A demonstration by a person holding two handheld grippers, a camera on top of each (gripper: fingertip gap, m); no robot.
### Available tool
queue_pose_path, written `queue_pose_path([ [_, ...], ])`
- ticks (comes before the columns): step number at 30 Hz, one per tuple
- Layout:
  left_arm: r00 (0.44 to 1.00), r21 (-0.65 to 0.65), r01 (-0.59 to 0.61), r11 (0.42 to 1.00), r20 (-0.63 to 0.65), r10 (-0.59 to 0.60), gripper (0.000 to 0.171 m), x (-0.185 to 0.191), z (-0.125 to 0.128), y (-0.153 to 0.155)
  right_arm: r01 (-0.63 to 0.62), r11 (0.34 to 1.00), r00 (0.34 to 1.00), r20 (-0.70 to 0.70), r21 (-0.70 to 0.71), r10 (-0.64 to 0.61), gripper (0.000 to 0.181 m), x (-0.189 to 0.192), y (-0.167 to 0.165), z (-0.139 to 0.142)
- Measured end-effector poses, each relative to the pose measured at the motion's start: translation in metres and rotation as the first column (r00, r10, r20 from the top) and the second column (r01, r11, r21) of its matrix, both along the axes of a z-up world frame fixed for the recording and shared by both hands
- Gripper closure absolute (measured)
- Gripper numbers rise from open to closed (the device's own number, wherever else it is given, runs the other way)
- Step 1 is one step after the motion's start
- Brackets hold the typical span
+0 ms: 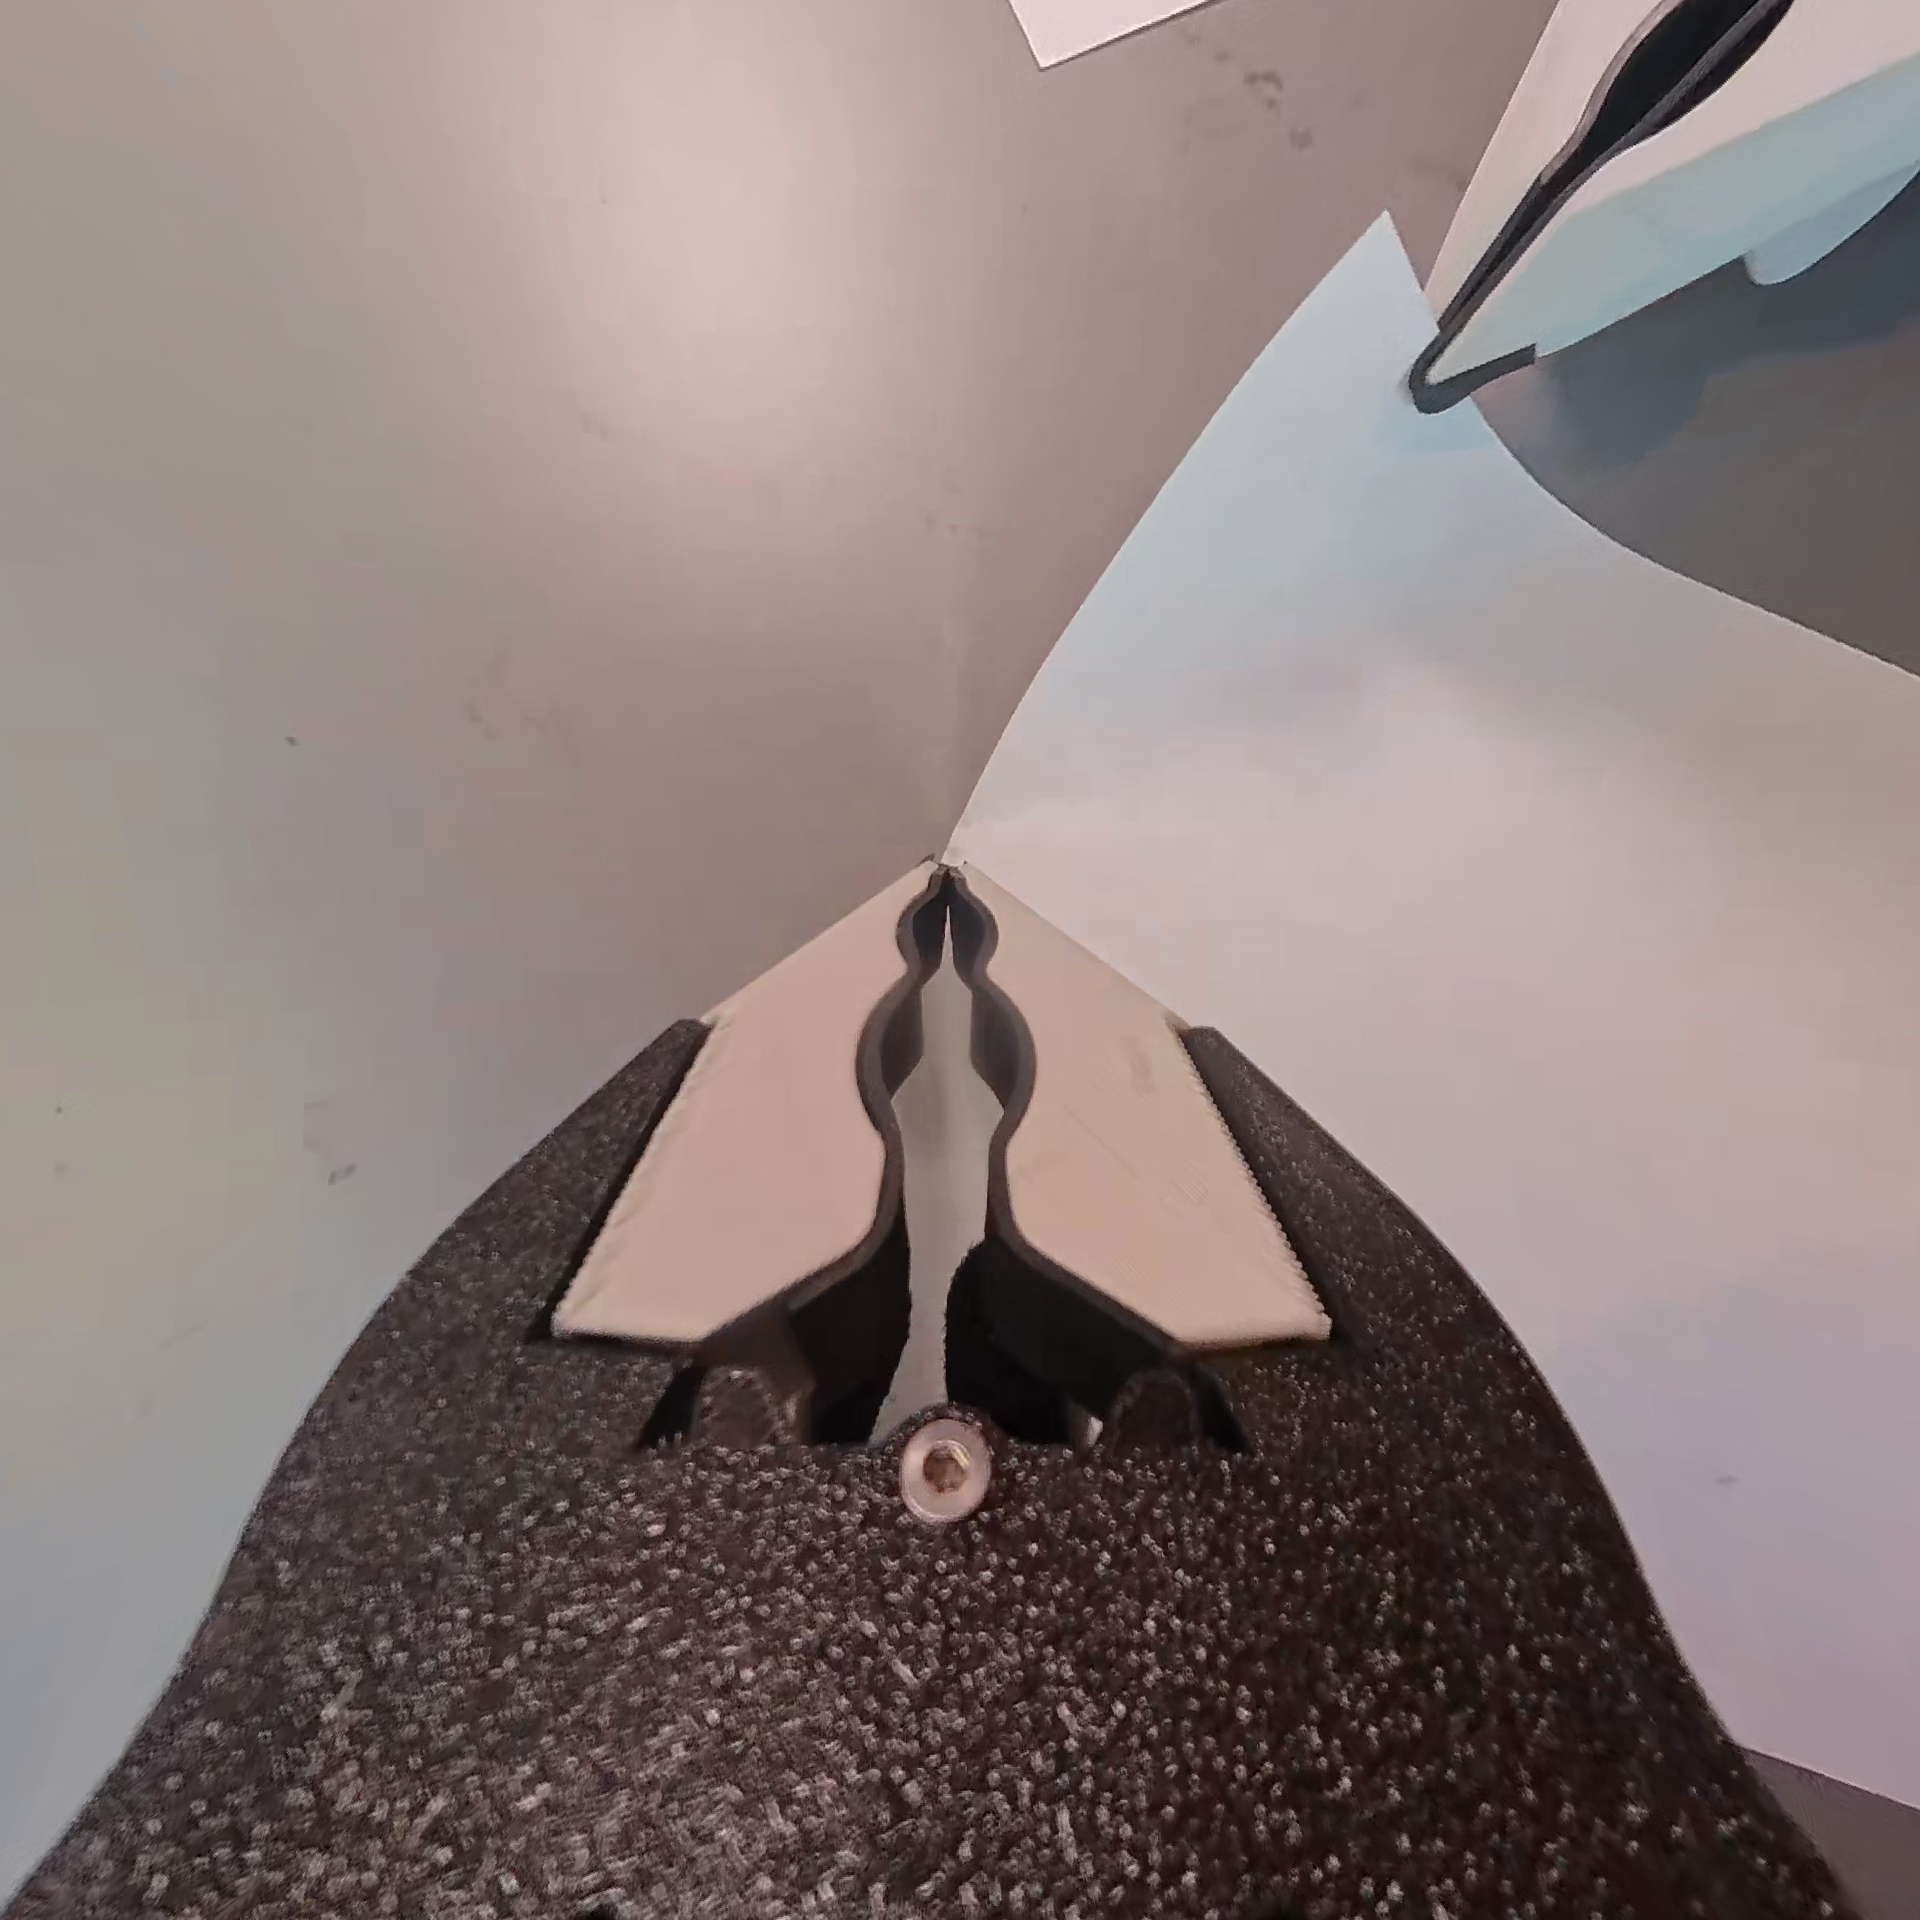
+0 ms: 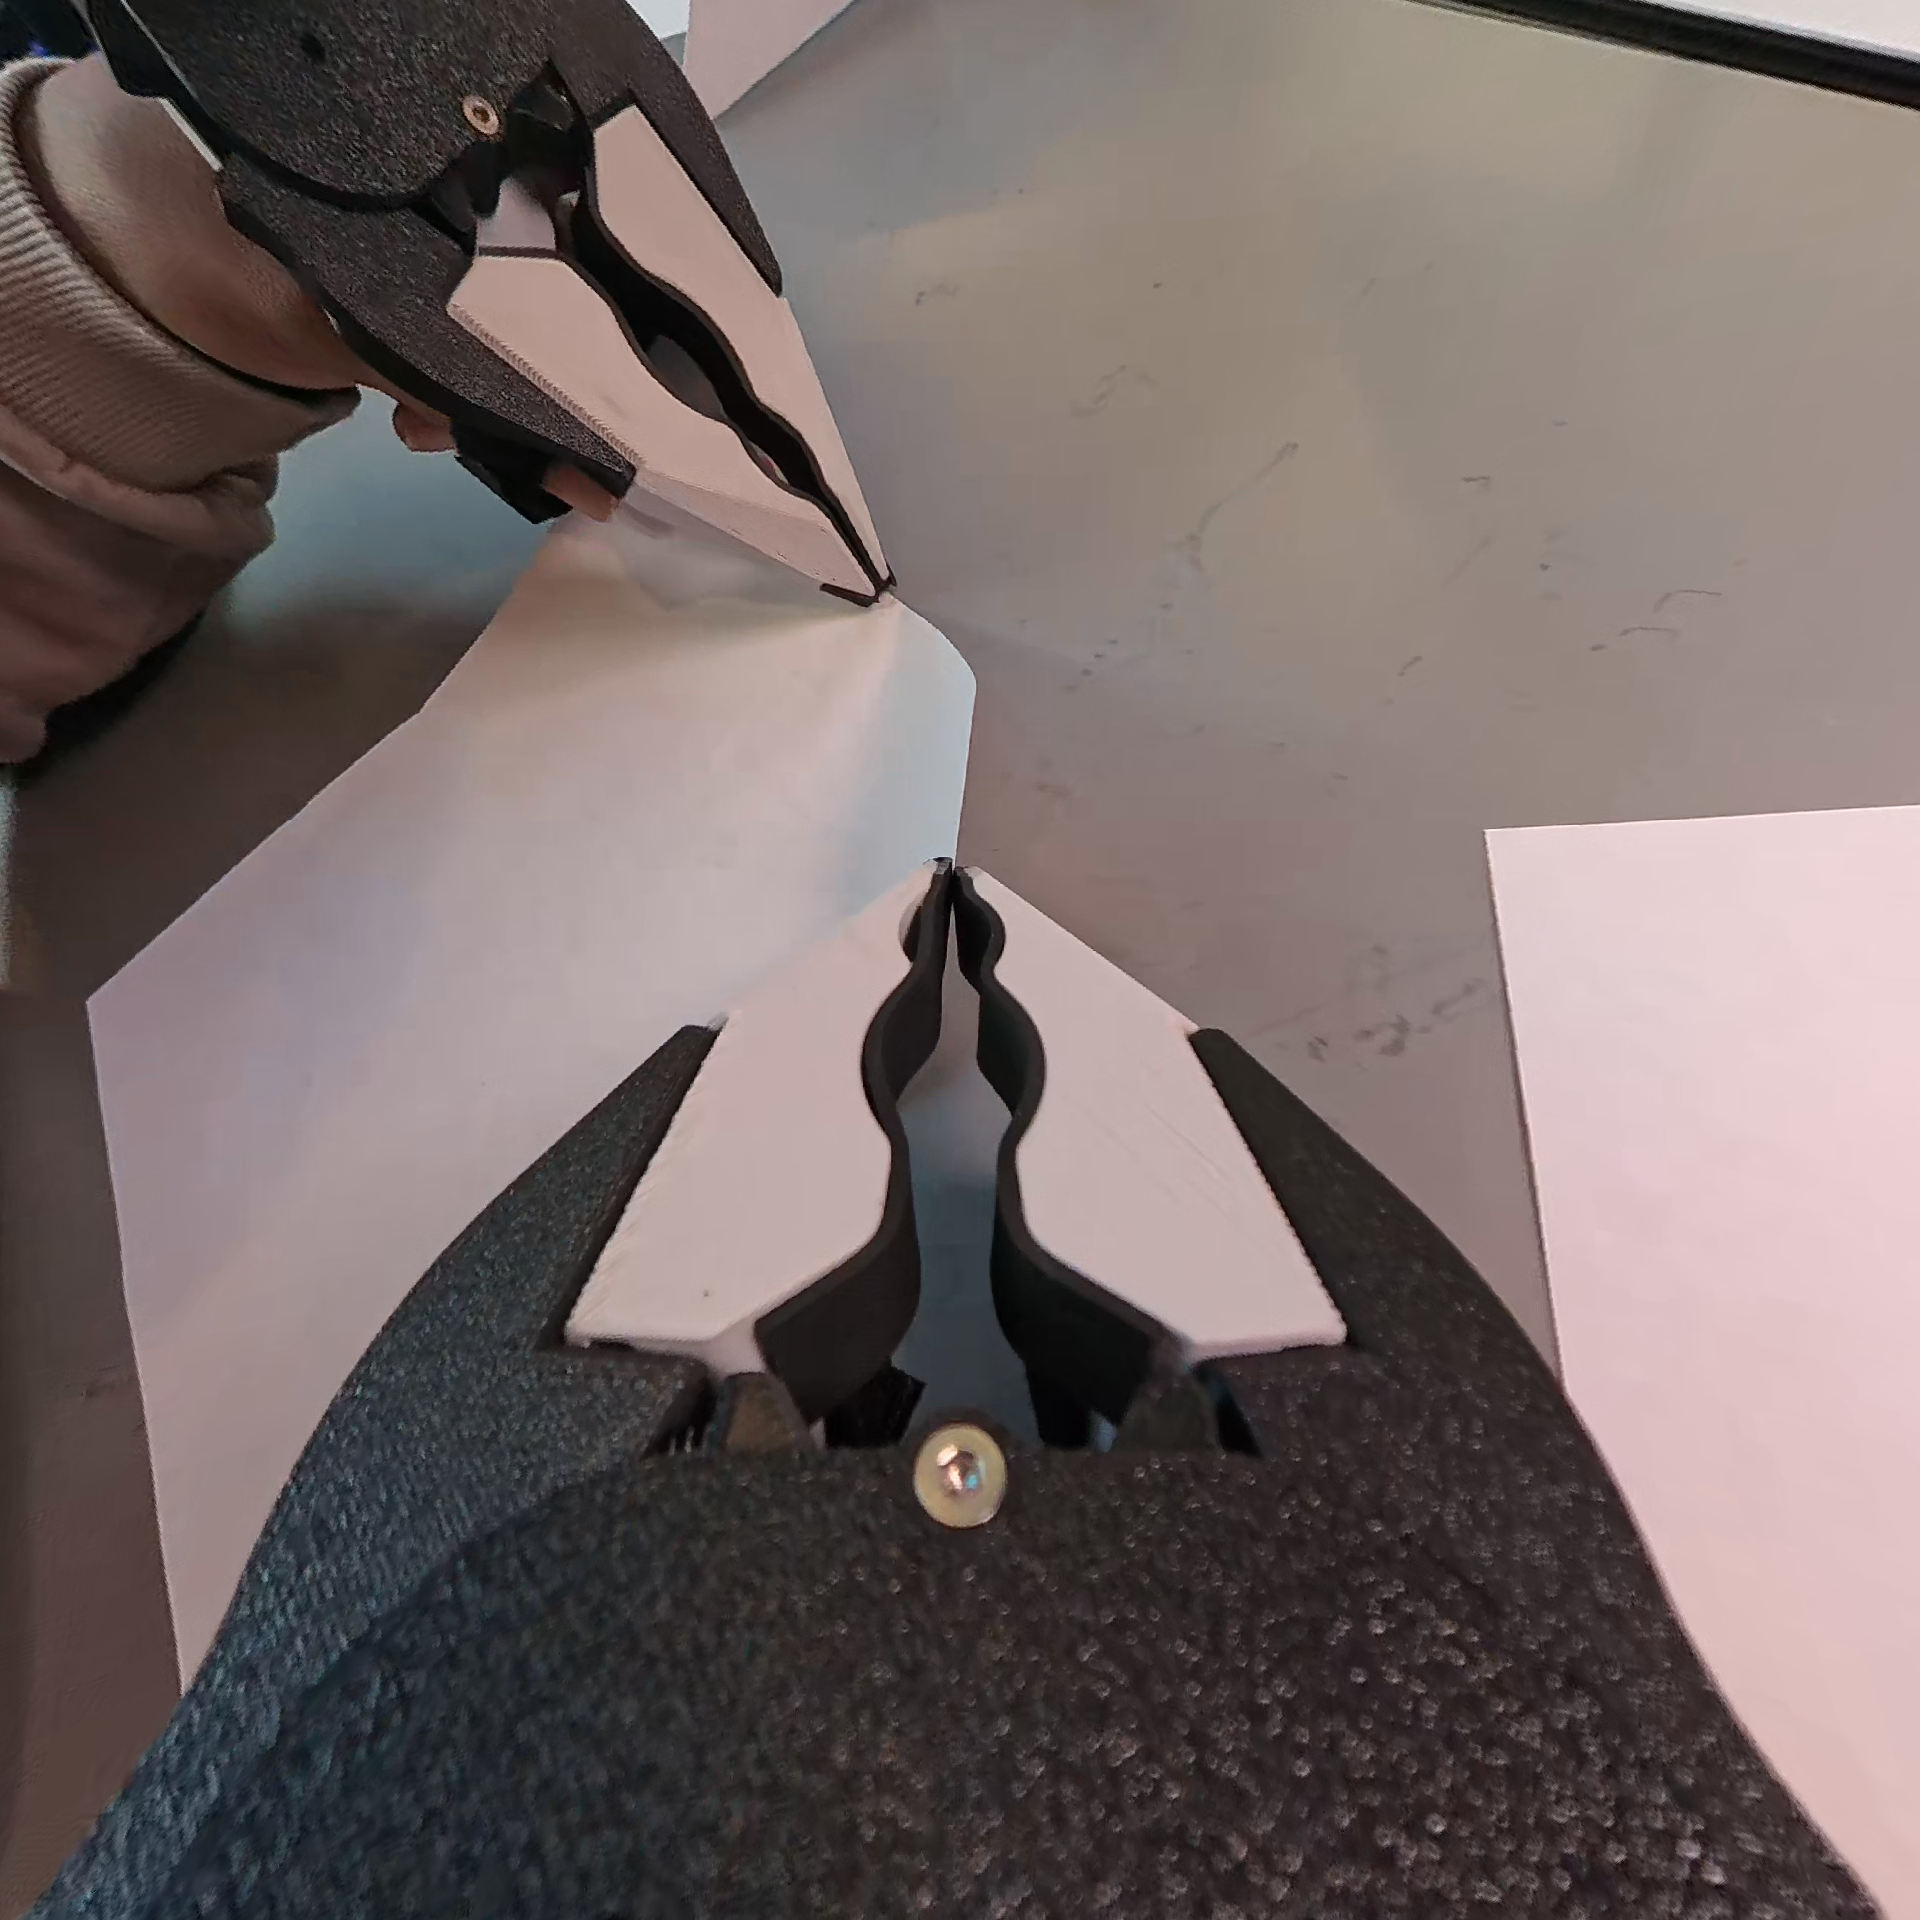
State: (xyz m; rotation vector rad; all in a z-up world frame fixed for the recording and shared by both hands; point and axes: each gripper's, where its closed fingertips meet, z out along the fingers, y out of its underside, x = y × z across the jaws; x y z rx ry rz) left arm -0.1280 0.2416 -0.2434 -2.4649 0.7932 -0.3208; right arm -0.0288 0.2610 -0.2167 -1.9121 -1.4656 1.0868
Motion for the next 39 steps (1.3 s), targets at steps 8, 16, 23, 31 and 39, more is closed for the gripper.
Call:
queue_pose_path([
  [8,1.0,-0.008,0.012,1.0,-0.014,-0.012,0.171,0.001,-0.003,0.0,-0.018,1.0,1.0,0.002,0.012,0.018,0.181,-0.001,-0.003,0.0],
  [16,1.0,0.012,0.016,1.0,0.015,-0.016,0.171,0.002,-0.003,0.001,-0.024,0.999,0.998,0.065,0.038,0.021,0.179,-0.011,0.001,-0.011],
  [23,1.0,0.008,0.023,1.0,0.004,-0.023,0.171,0.002,-0.003,-0.002,-0.027,0.996,0.999,0.042,0.089,0.023,0.181,-0.014,0.005,-0.005],
  [31,0.999,0.013,0.032,0.999,-0.01,-0.032,0.171,0.002,-0.003,-0.002,-0.092,0.975,0.994,-0.047,0.202,0.103,0.181,-0.018,-0.006,0.013],
  [39,0.999,0.013,0.035,0.999,-0.019,-0.035,0.171,0.003,-0.003,-0.001,-0.223,0.848,0.959,-0.046,0.481,0.279,0.181,-0.023,-0.033,0.019],
])
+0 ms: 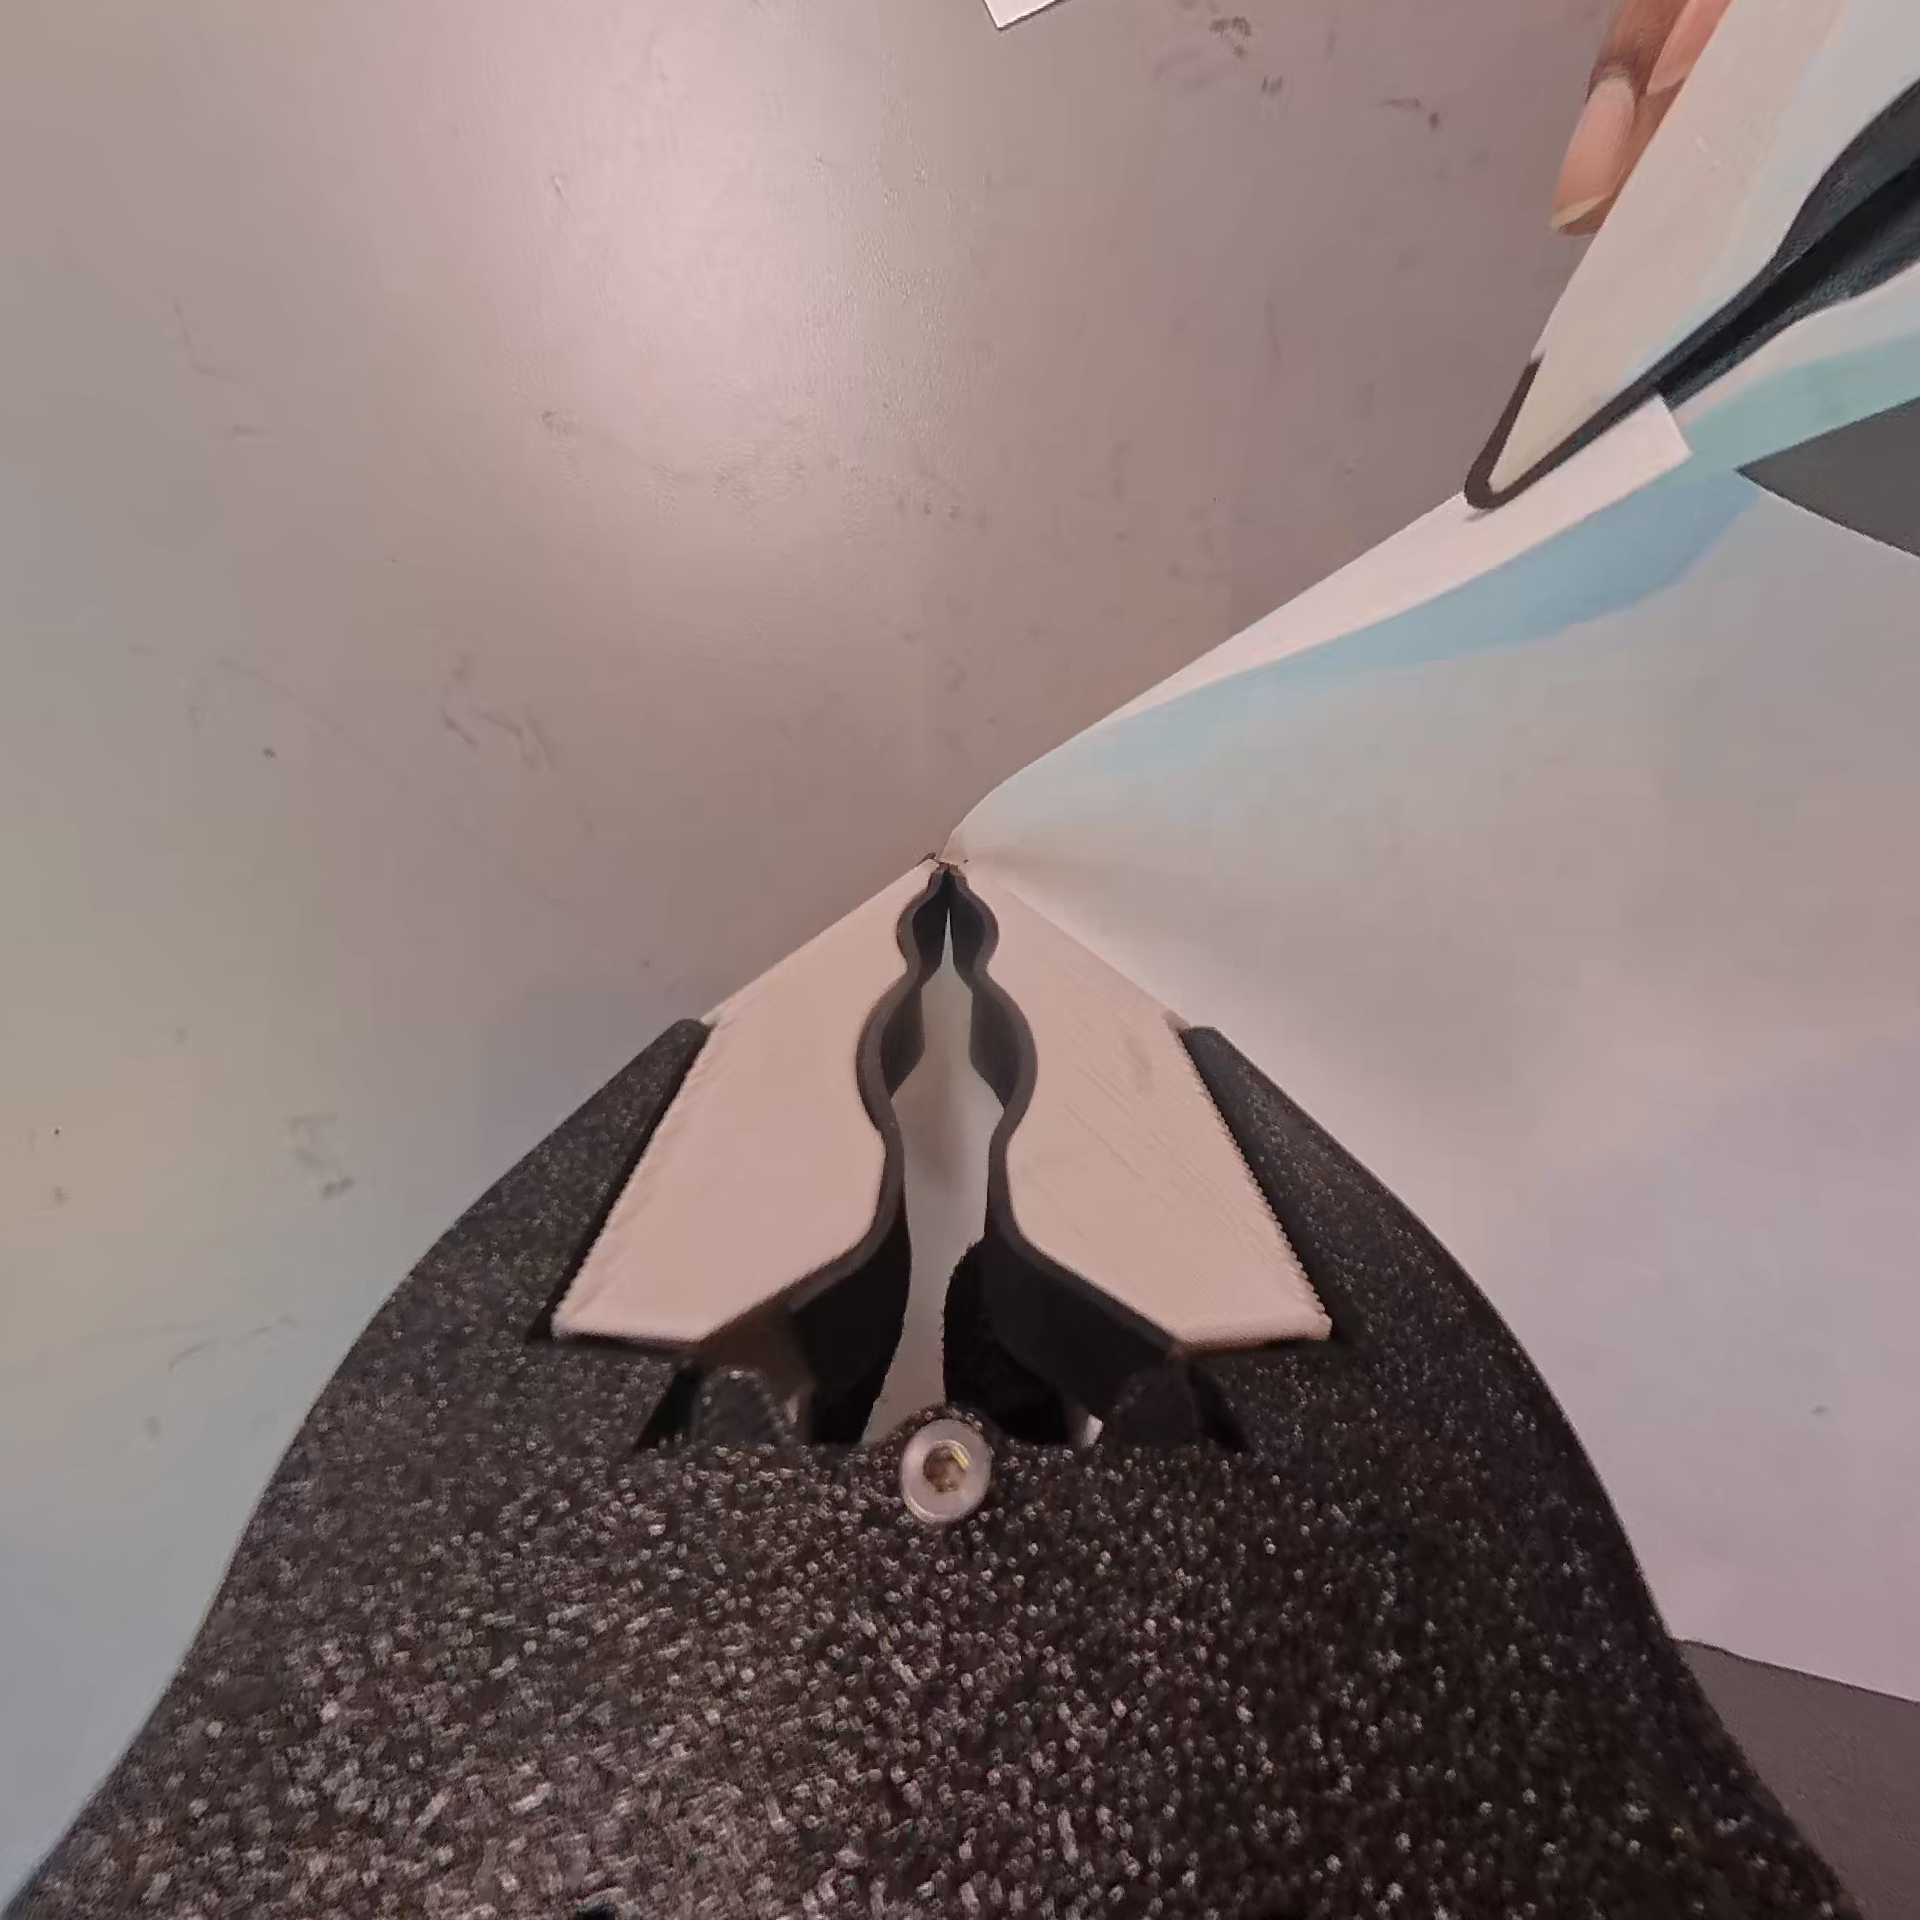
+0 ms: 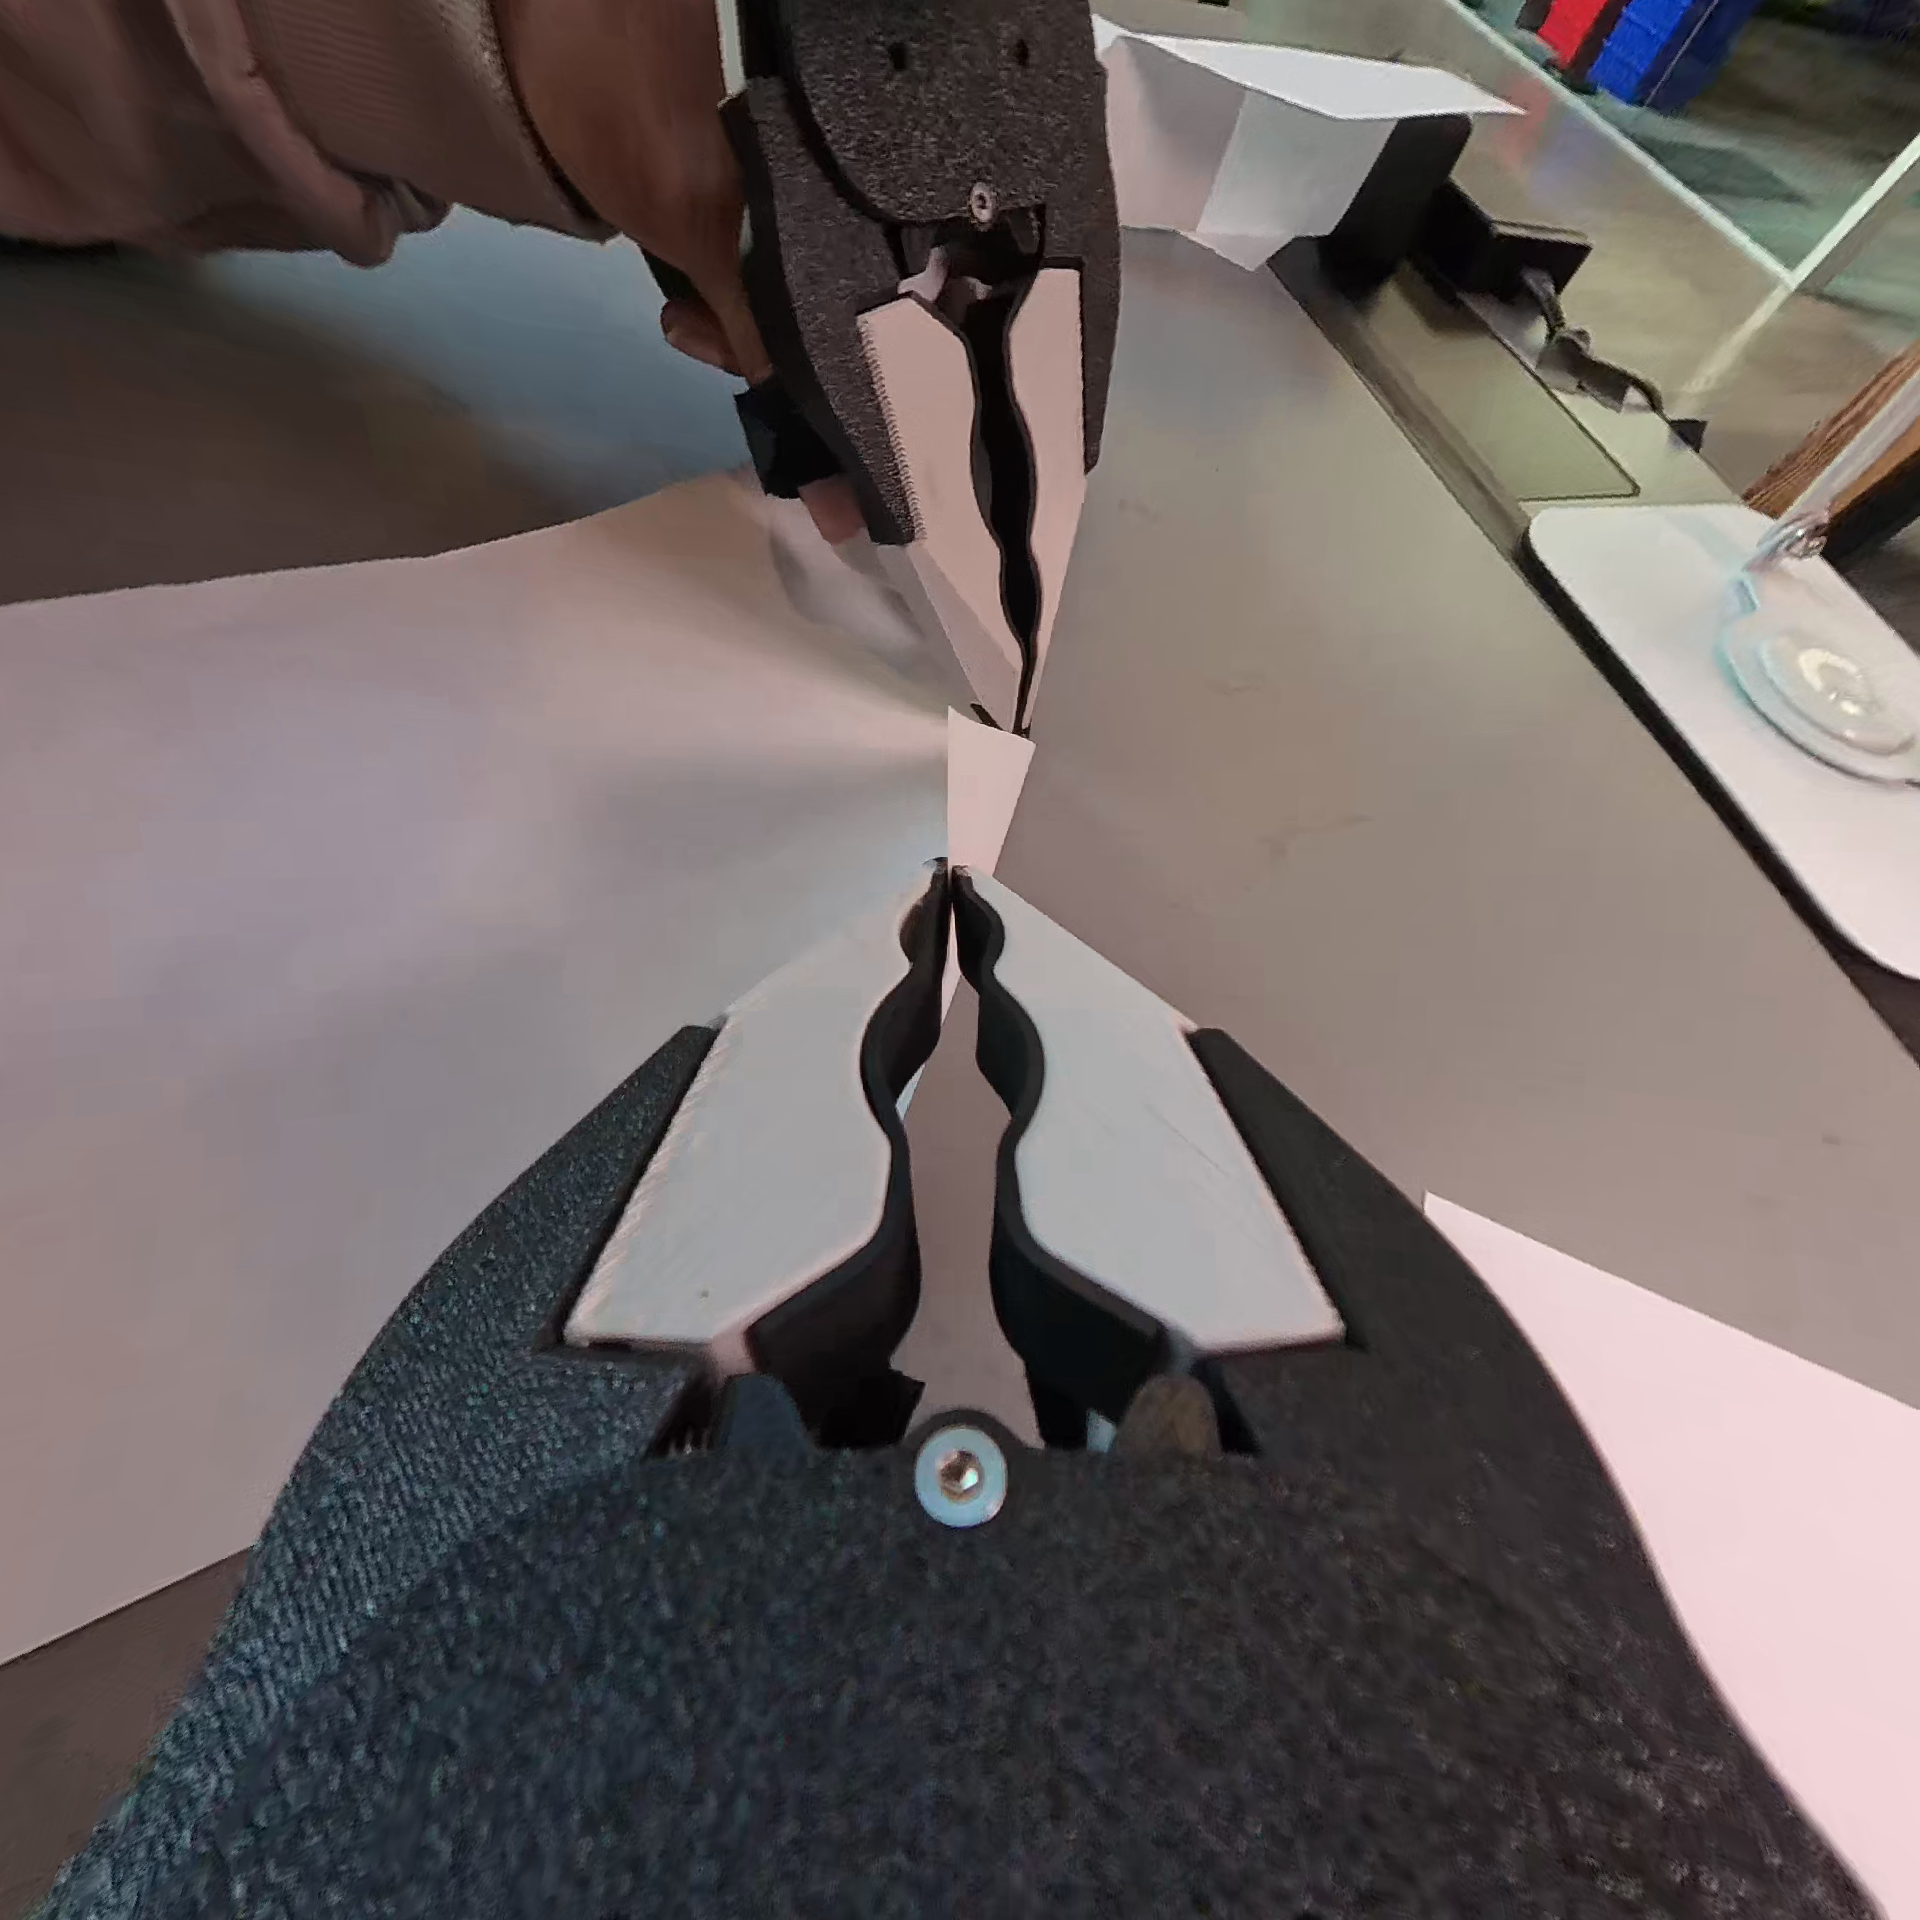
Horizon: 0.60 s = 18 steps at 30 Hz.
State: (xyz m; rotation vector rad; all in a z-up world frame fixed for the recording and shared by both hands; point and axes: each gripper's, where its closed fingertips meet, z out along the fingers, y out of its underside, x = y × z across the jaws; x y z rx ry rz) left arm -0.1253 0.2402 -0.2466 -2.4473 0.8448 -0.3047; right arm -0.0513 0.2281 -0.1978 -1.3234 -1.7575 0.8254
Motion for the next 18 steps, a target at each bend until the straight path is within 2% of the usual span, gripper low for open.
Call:
queue_pose_path([
  [7,1.0,-0.027,-0.014,1.0,0.013,0.014,0.171,-0.0002,0.0002,0.0001,-0.043,0.988,0.999,0.015,0.15,0.041,0.181,0.0013,-0.0041,-0.0051],
  [18,0.991,-0.201,-0.018,0.979,0.123,0.044,0.171,-0.0016,0.0012,0.0005,-0.068,0.981,0.998,0.015,0.183,0.067,0.181,0.0036,-0.0053,-0.0082],
])
